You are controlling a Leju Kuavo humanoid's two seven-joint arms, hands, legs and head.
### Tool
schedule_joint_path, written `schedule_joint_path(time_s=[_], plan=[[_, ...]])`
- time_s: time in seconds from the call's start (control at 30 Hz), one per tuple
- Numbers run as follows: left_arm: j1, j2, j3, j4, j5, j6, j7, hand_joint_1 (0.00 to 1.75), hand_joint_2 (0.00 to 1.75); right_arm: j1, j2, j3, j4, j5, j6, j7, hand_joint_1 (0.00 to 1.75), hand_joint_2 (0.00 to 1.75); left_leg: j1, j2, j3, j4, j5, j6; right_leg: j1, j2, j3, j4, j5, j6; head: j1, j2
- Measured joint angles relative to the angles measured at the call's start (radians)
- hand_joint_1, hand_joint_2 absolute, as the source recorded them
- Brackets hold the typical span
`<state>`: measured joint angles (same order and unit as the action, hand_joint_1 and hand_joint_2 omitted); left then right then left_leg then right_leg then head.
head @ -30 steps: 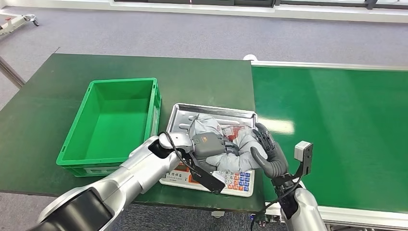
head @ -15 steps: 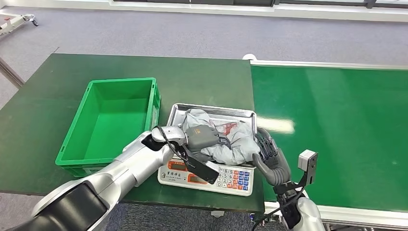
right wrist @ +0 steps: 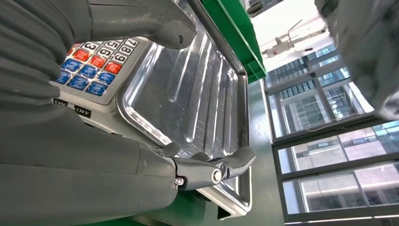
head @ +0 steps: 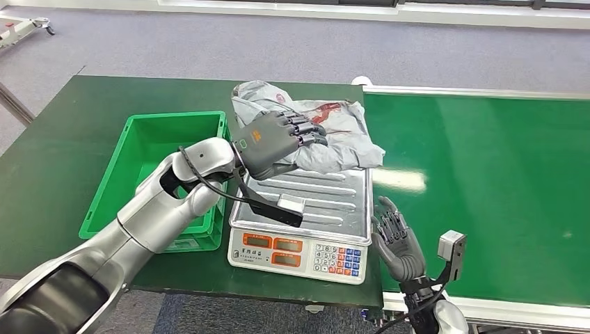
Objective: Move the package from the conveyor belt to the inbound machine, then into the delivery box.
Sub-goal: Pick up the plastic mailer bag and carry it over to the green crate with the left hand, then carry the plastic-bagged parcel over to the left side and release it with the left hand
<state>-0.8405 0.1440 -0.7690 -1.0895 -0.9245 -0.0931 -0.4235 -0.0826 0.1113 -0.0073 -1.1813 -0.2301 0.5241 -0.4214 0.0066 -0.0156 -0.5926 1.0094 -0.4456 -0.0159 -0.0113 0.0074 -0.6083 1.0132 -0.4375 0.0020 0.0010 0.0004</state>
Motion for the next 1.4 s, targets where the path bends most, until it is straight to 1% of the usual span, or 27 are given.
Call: schedule_joint_path(time_s=[0.1, 0.2, 0.27, 0.33, 0.43, 0.57, 0.67, 0.73, 0.8, 0.9, 1.0, 1.1, 1.17, 1.3, 1.4], plan=[[0.028, 0.028, 0.029, -0.031, -0.05, 0.05, 0.051, 1.75, 1.75, 0.007, 0.008, -0.011, -0.005, 0.001, 0.0, 0.005, 0.0, 1.75, 0.0, 0.001, 0.0, 0.0, 0.0, 0.0, 0.0, 0.0, 0.0, 0.0, 0.0, 0.0, 0.0, 0.0], [0.086, 0.079, 0.104, -0.033, -0.109, 0.121, 0.109, 1.75, 1.75, 0.03, 0.018, -0.028, -0.024, 0.003, -0.001, 0.012, 0.0, 1.75, 0.0, 0.003, 0.002, -0.001, 0.0, -0.001, 0.0, 0.004, 0.0, 0.0, 0.0, 0.0, 0.0, 0.0], [0.137, 0.122, 0.179, -0.012, -0.131, 0.171, 0.127, 1.75, 1.75, 0.058, 0.024, -0.041, -0.046, 0.006, 0.0, 0.017, 0.0, 1.75, 0.0, 0.006, 0.003, -0.002, -0.001, -0.001, 0.0, 0.007, 0.0, 0.0, 0.0, -0.001, 0.0, 0.0], [0.193, 0.16, 0.269, 0.028, -0.137, 0.219, 0.124, 1.75, 1.75, 0.088, 0.03, -0.056, -0.073, 0.012, 0.003, 0.02, 0.0, 1.75, 0.0, 0.008, 0.003, -0.003, -0.001, -0.002, 0.0, 0.008, -0.001, 0.0, -0.001, -0.002, 0.0, 0.0], [0.279, 0.198, 0.432, 0.101, -0.156, 0.271, 0.115, 1.75, 1.75, 0.125, 0.042, -0.078, -0.109, 0.026, 0.014, 0.027, 0.0, 1.75, 0.0, 0.01, 0.003, -0.004, -0.001, -0.003, 0.001, 0.01, -0.003, 0.0, -0.002, -0.003, 0.0, 0.0], [0.381, 0.217, 0.645, 0.155, -0.239, 0.303, 0.133, 0.0, 1.75, 0.152, 0.058, -0.098, -0.141, 0.042, 0.028, 0.035, 0.0, 1.75, 0.001, 0.011, 0.001, -0.005, -0.002, -0.005, 0.001, 0.012, -0.005, 0.0, -0.002, -0.004, 0.0, 0.0], [0.446, 0.207, 0.774, 0.156, -0.27, 0.313, 0.14, 0.0, 1.75, 0.157, 0.07, -0.1, -0.158, 0.052, 0.034, 0.038, 0.0, 1.75, 0.001, 0.011, 0.001, -0.004, -0.003, -0.005, 0.001, 0.012, -0.006, 0.0, -0.002, -0.004, 0.0, 0.0], [0.482, 0.194, 0.841, 0.142, -0.257, 0.301, 0.119, 0.0, 1.75, 0.157, 0.076, -0.1, -0.166, 0.055, 0.035, 0.04, 0.0, 1.75, 0.001, 0.011, 0.001, -0.004, -0.004, -0.005, 0.0, 0.012, -0.006, 0.0, -0.003, -0.004, 0.0, 0.0], [0.512, 0.177, 0.889, 0.121, -0.233, 0.283, 0.086, 0.0, 1.75, 0.155, 0.081, -0.1, -0.171, 0.058, 0.034, 0.041, 0.0, 1.75, 0.0, 0.01, 0.0, -0.004, -0.004, -0.004, 0.0, 0.012, -0.006, 0.0, -0.003, -0.003, 0.0, 0.0], [0.547, 0.148, 0.929, 0.078, -0.206, 0.267, 0.046, 0.0, 1.75, 0.153, 0.086, -0.1, -0.175, 0.06, 0.03, 0.041, 0.0, 1.75, 0.0, 0.01, 0.0, -0.004, -0.004, -0.004, 0.0, 0.011, -0.006, 0.0, -0.003, -0.003, 0.0, 0.0], [0.571, 0.118, 0.941, 0.026, -0.181, 0.251, 0.027, 0.0, 1.75, 0.151, 0.089, -0.099, -0.177, 0.061, 0.024, 0.041, 0.0, 1.75, 0.0, 0.009, 0.0, -0.004, -0.004, -0.004, 0.0, 0.009, -0.005, 0.0, -0.003, -0.003, 0.0, 0.0], [0.584, 0.1, 0.943, -0.01, -0.165, 0.24, 0.017, 0.0, 1.75, 0.151, 0.091, -0.099, -0.179, 0.063, 0.018, 0.041, 0.0, 1.75, 0.001, 0.009, 0.0, -0.004, -0.004, -0.004, 0.0, 0.009, -0.005, 0.0, -0.002, -0.004, 0.0, 0.0], [0.592, 0.087, 0.944, -0.035, -0.123, 0.212, -0.009, 0.0, 1.75, 0.151, 0.092, -0.099, -0.18, 0.068, 0.008, 0.04, 0.0, 1.75, 0.001, 0.009, 0.0, -0.004, -0.004, -0.004, 0.0, 0.009, -0.006, 0.0, -0.002, -0.004, 0.0, 0.0], [0.61, 0.025, 0.929, -0.117, 0.077, 0.086, -0.053, 0.0, 1.75, 0.151, 0.092, -0.096, -0.195, 0.093, -0.032, 0.035, 0.0, 1.75, 0.0, 0.008, 0.0, -0.004, -0.004, -0.004, 0.0, 0.009, -0.005, 0.0, -0.002, -0.004, 0.0, 0.0], [0.618, -0.035, 0.884, -0.176, 0.323, -0.047, -0.046, 0.0, 1.75, 0.141, 0.092, -0.083, -0.212, 0.135, -0.089, 0.035, 0.0, 1.75, 0.0, 0.008, 0.0, -0.003, -0.004, -0.004, 0.0, 0.008, -0.005, 0.0, -0.002, -0.003, 0.0, 0.0]])
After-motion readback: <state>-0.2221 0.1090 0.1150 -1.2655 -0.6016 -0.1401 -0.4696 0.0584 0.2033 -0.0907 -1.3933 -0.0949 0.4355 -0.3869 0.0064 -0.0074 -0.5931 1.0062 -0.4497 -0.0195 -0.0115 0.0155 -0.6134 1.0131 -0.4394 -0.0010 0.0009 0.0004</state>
